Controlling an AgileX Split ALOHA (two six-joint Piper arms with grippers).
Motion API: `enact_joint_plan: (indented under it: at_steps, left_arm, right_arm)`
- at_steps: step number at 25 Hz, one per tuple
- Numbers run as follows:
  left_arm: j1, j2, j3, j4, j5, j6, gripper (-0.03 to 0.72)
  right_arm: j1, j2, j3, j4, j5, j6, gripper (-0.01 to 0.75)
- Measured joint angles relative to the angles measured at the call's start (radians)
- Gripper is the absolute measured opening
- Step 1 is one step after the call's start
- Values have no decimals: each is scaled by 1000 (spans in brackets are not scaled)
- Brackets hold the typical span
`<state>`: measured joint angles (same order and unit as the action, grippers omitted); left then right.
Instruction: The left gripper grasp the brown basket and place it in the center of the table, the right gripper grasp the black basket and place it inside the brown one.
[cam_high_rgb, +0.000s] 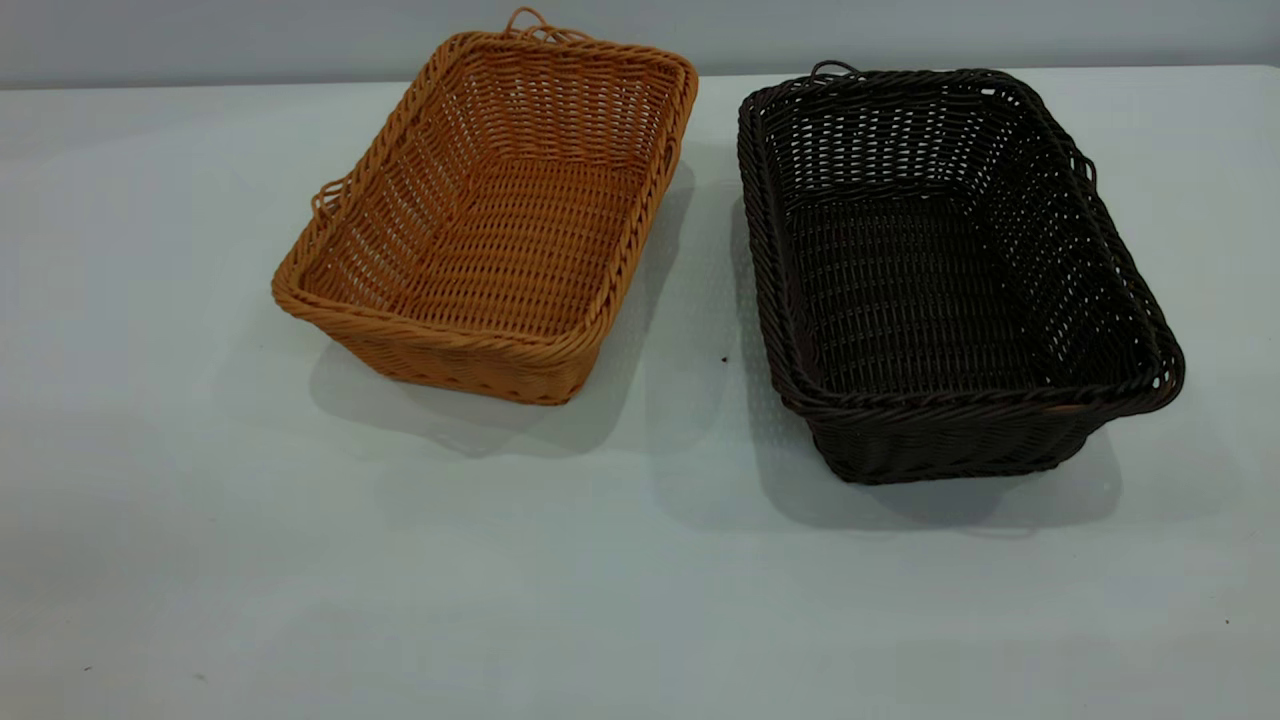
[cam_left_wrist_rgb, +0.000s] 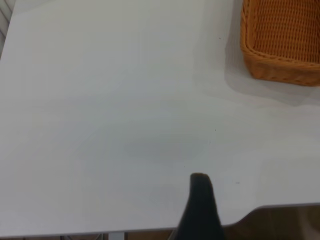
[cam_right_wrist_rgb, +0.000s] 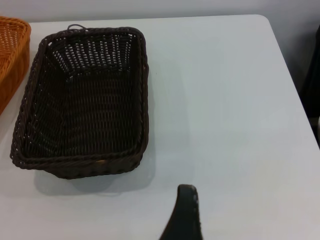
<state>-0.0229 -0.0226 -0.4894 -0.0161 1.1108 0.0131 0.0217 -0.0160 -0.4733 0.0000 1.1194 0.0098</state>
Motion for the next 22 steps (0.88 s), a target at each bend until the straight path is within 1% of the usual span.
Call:
enact_joint_plan:
  at_steps: [9, 12, 15, 22]
  left_arm:
    - [0, 1, 0, 0, -2, 0, 534]
    - [0, 63, -35, 0, -39, 0, 534]
    - [0, 204, -108, -6, -140, 0, 534]
    - [0, 684, -206, -45, -474, 52, 534]
  right_arm:
    - [0, 0, 0, 0, 0, 0, 593]
    - [0, 0, 0, 0, 0, 0, 593]
    - [0, 0, 0, 0, 0, 0, 593]
    - [0, 0, 0, 19, -1, 3, 593]
